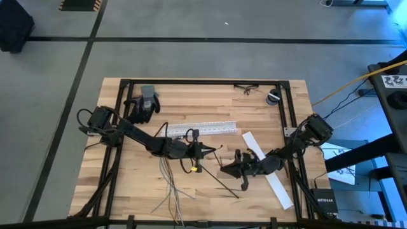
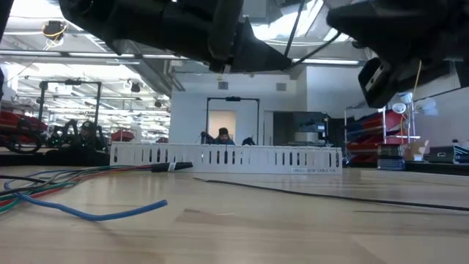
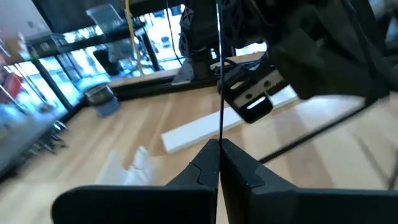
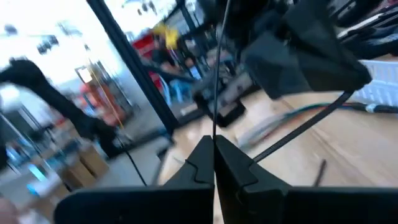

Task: Ziptie cables
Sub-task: Prepare the black ziptie

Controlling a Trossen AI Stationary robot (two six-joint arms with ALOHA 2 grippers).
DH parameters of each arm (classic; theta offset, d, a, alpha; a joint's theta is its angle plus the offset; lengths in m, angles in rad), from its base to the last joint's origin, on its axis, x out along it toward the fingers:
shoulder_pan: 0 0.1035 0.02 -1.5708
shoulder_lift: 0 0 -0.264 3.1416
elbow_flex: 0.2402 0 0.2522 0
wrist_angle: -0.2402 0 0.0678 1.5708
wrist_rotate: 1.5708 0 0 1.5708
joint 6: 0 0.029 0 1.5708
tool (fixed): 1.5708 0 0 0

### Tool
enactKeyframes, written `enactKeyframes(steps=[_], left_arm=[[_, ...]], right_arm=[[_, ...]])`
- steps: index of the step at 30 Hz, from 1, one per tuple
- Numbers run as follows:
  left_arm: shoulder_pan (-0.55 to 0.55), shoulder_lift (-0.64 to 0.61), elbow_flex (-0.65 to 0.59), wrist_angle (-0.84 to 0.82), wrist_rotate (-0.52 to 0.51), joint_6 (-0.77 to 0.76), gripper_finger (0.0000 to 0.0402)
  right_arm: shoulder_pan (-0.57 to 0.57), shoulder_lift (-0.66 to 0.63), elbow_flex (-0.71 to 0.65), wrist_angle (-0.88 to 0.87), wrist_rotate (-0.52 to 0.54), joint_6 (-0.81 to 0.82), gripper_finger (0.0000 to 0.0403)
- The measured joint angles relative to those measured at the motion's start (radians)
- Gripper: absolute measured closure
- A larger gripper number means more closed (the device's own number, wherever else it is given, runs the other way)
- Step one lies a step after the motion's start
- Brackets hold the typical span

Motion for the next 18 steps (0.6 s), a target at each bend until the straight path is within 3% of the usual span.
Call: enactKeyframes(steps=[3,12,18], left_arm=[[0.0,0.0,0.0,0.002,-0.018,0.051,0.0401],[0.01,-0.001,0.002,-0.006,-0.021,0.14,0.0401],[0.021,0.003,0.002,-0.045,-0.014,0.131,0.0401]], right_arm=[[0.0,0.0,-0.017,0.089,0.0,0.039,0.0403],[-0.002,-0.001,0.013,0.083,-0.014,0.201,0.0403],[-0.024,-0.001,0.067,-0.017,-0.058,0.271,0.0403]])
